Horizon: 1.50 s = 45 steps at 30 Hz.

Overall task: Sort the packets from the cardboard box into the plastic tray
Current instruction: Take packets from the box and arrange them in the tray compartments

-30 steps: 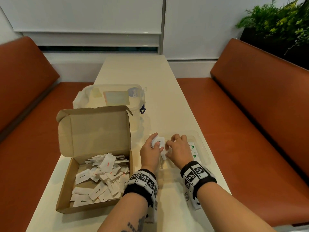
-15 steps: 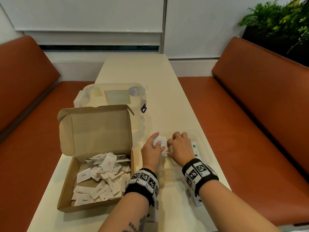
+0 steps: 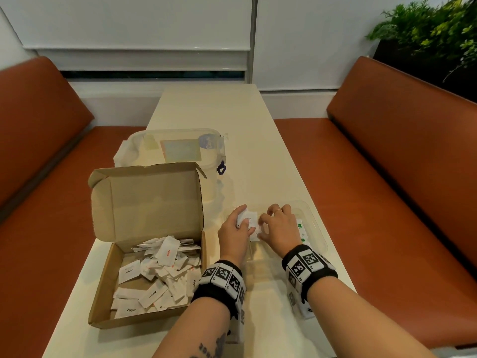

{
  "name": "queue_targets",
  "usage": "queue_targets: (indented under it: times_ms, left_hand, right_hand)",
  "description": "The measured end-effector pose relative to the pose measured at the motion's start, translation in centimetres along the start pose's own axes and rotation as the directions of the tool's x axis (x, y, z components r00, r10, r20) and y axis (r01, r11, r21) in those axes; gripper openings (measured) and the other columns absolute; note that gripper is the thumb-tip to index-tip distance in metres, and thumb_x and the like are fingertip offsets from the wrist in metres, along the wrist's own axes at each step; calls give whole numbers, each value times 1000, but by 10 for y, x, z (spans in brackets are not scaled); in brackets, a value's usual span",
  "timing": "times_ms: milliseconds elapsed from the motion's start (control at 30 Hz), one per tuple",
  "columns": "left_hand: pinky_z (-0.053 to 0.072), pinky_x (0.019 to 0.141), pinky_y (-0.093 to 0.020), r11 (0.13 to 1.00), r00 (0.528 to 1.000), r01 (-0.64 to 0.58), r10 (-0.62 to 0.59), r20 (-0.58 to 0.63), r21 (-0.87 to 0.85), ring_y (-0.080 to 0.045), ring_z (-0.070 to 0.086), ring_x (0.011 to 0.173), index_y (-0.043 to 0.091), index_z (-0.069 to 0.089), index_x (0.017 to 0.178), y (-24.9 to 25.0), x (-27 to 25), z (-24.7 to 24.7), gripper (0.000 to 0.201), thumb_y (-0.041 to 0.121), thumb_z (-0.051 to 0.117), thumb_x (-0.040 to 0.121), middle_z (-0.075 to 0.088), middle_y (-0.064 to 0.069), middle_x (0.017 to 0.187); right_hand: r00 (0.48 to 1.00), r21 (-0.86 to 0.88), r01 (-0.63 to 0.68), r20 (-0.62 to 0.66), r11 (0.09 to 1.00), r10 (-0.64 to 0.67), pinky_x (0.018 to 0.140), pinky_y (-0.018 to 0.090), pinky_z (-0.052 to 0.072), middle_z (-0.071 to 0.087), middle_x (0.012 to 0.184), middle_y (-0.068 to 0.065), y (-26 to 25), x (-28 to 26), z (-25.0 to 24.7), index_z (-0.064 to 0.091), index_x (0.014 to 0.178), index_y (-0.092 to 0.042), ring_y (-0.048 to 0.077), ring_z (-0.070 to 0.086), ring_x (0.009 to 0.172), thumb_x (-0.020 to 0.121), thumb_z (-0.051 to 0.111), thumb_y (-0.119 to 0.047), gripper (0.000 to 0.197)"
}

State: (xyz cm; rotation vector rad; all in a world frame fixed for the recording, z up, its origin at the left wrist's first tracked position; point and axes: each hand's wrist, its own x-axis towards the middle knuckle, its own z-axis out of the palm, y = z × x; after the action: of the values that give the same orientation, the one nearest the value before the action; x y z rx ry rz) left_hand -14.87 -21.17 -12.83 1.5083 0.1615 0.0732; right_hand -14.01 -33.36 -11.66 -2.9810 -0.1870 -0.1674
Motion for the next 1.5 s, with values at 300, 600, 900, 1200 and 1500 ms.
queue_targets:
  times_ms: [300,600,900,1200,1500]
  left_hand:
    - [58,74,-23,1000,1000,12,-12,1,-10,-11,58,104,25,61,120,-2,2,0,40,2,63,87,54,-6,120]
    - [51,95,-43,1000,998,9,-9,-56,0,-18,63,109,29,50,134,-5,5,1,45,4,36,98,61,-4,119]
    - [50,96,-46,998,997,42,-45,-61,-38,-18,66,101,35,45,135,-7,6,2,50,3,39,97,67,11,95]
    - [53,92,-38,998,997,44,-46,-57,-42,-13,65,96,32,44,137,-7,6,2,49,4,40,97,68,7,93]
    - [54,92,-39,996,996,69,-72,-51,-49,-18,65,101,32,45,136,-3,5,3,50,1,41,96,66,9,93]
  right_hand:
    - [965,791,-201,59,578,254,54,3,39,61,70,-4,-12,4,-16,67,91,-16,2,52,59,84,66,-13,8]
    - [933,727,-303,96,616,346,55,16,39,63,66,2,8,4,-16,70,80,-10,8,51,58,82,68,-11,3]
    - [959,415,-284,108,864,263,81,24,32,49,95,-4,6,5,10,74,81,-24,15,37,100,79,74,-29,6]
    - [991,288,-125,72,950,109,75,23,34,47,93,-4,5,0,12,64,92,-20,18,44,101,80,69,-20,12]
    - [992,183,-98,100,978,80,84,28,43,55,105,3,3,1,10,68,100,-21,22,44,109,85,65,-23,16]
